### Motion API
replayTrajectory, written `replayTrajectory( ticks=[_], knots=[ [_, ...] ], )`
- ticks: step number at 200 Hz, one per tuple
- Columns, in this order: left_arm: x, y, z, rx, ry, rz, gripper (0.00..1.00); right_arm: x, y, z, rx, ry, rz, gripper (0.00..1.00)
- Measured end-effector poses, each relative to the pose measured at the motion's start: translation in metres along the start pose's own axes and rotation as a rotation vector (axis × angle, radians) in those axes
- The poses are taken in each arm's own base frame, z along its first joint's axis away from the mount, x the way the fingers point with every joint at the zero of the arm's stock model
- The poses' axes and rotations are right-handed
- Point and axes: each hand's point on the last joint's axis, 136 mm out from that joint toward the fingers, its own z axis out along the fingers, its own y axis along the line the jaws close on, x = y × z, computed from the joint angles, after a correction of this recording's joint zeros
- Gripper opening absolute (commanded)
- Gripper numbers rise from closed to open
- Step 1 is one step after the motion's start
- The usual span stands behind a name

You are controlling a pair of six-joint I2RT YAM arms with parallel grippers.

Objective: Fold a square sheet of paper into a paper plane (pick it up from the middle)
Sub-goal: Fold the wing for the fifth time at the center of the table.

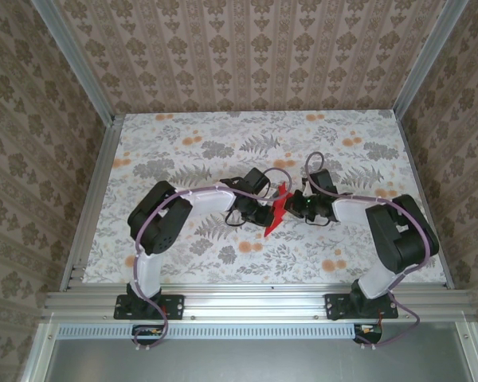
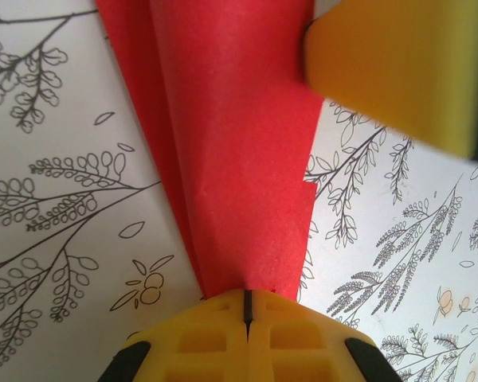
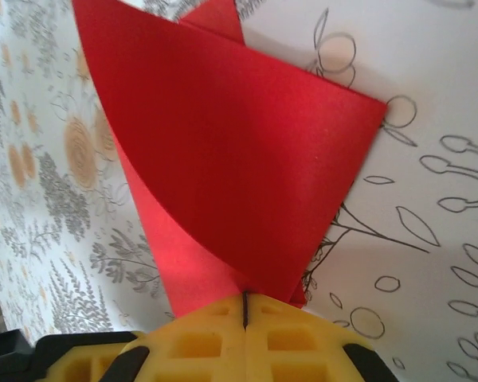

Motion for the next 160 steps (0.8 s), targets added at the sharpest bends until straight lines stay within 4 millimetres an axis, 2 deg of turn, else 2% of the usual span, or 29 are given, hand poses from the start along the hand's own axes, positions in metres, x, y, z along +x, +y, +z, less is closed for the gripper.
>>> replayTrajectory(
  ticks=[24,83,116,160],
  knots=[
    [0.0,0.0,0.0,-0.004,0.005,-0.002,0.0,0.004,-0.003,0.008,0.003,0.025,0.004,0.03],
    [0.0,0.001,0.0,-0.006,0.007,-0.003,0.0,0.002,-0.001,0.009,0.002,0.018,0.013,0.07],
    [0.0,0.001,0.0,-0.007,0.008,-0.004,0.0,0.0,0.01,0.009,-0.032,0.017,-0.005,0.06],
    [0.0,0.001,0.0,-0.009,0.008,-0.003,0.0,0.008,0.023,0.014,-0.075,0.045,-0.033,0.04]
  ],
)
